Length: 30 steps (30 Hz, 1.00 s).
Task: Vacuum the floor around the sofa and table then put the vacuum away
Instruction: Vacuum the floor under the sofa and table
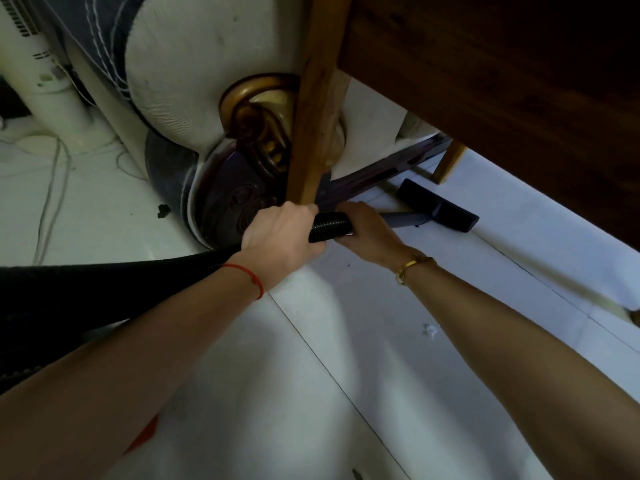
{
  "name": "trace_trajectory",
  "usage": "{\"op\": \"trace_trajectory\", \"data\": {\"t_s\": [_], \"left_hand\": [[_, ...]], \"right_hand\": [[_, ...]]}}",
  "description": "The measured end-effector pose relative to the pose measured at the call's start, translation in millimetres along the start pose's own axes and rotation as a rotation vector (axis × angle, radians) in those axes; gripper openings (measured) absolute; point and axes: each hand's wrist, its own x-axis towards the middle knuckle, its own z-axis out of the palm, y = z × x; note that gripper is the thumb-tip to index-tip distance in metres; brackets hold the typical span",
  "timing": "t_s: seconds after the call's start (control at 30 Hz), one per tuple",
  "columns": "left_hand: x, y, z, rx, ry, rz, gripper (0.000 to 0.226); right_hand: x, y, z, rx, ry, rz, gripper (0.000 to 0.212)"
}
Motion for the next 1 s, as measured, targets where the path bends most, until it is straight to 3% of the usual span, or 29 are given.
{"op": "trace_trajectory", "data": {"t_s": [0.3,0.73,1.0], "left_hand": [[-65,-24,-22,0.068,0.037,0.014,0.033],[-163,-60,-63,0.194,0.129,0.046,0.03],[-189,-66,-80,0.256,0.147,0.085,0.031]], "right_hand": [[-30,-63,15,-0.052,0.011,-0.08,0.022],[-77,-165,36,-0.027,0.065,-0.116,0.02],[-90,-190,41,0.002,0.138,-0.12,0.021]]}}
